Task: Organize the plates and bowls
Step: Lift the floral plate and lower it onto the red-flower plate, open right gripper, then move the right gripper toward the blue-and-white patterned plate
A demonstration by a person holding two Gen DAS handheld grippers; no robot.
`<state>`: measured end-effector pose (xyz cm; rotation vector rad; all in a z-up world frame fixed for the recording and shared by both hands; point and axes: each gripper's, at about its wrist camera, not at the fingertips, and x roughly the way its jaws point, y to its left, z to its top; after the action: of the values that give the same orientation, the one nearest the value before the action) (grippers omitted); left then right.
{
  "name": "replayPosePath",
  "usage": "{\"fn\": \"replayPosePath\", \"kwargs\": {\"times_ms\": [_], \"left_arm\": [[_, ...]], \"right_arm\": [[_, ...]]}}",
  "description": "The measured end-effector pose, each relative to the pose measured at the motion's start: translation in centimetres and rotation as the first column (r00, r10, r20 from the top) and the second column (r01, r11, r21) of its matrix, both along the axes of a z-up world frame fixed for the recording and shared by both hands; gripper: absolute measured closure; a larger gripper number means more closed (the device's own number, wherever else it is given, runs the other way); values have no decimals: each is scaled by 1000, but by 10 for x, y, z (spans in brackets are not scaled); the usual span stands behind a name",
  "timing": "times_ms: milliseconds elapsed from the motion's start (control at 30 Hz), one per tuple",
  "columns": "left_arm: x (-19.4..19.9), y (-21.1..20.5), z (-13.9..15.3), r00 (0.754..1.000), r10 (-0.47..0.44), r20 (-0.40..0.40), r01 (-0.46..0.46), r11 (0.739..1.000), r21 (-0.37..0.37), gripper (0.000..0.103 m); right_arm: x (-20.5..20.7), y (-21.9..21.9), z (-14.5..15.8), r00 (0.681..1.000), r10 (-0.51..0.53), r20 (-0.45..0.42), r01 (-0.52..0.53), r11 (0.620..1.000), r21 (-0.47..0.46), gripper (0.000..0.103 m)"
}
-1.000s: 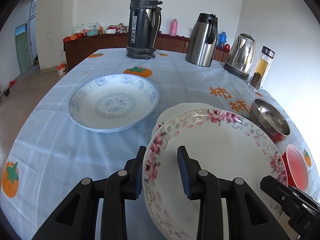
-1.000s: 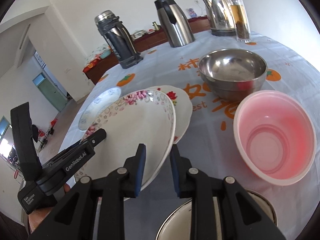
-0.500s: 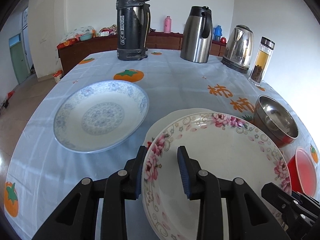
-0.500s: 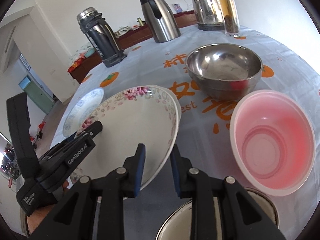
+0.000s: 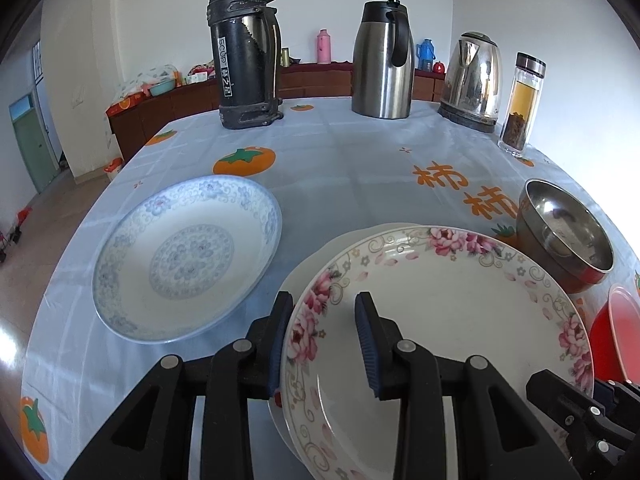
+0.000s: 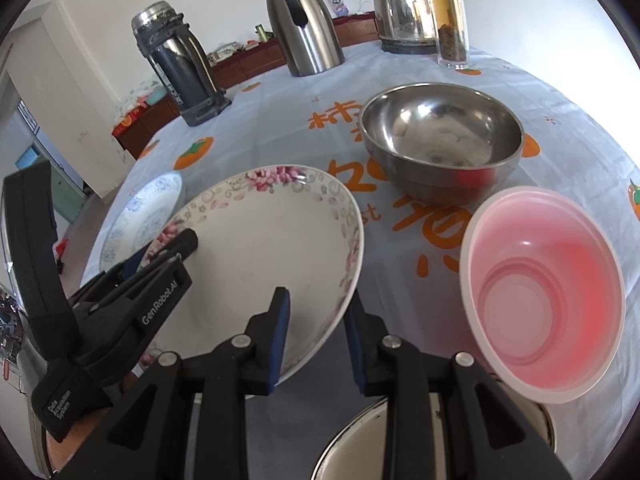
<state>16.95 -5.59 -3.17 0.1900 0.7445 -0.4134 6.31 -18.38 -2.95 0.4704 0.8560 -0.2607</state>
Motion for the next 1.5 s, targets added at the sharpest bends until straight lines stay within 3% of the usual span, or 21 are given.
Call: {"fn": "replayPosePath", "kwargs": {"times_ms": [367,567,700,867,1033,1167,1200,1300,1500], "left_arm": [[-2,-7,-1,999,-2,54,-2,997,73,66],[-3,-7,0,999,-1,49,-2,998,61,66],[-2,-2,4,999,2,51,-5,998,63,66],[-5,16,21,991,47,125,-54,997,50,65],[-3,32,32,985,87,146,-88,996,2,55],[-3,42,40,975,121,185,-120,993,-12,51],[-3,45,42,973,128,192,-127,992,-18,45],[0,56,46,964,164,210,-158,986,-45,39],[10,75,49,951,225,210,-216,974,-67,38]], "right_arm": [[7,4,-2,1000,-7,-18,7,1000,-26,74],[7,8,-2,1000,-21,-16,20,998,-55,74],[11,15,-1,999,-28,-26,25,995,-93,65],[17,26,-3,998,-49,-34,43,988,-146,53],[19,35,-7,996,-90,-10,86,974,-211,51],[21,45,-11,996,-85,5,83,958,-276,41],[20,48,-11,996,-84,18,85,953,-292,38],[21,50,-11,997,-77,21,80,948,-308,37],[2,48,15,984,-105,147,145,944,-298,33]]}}
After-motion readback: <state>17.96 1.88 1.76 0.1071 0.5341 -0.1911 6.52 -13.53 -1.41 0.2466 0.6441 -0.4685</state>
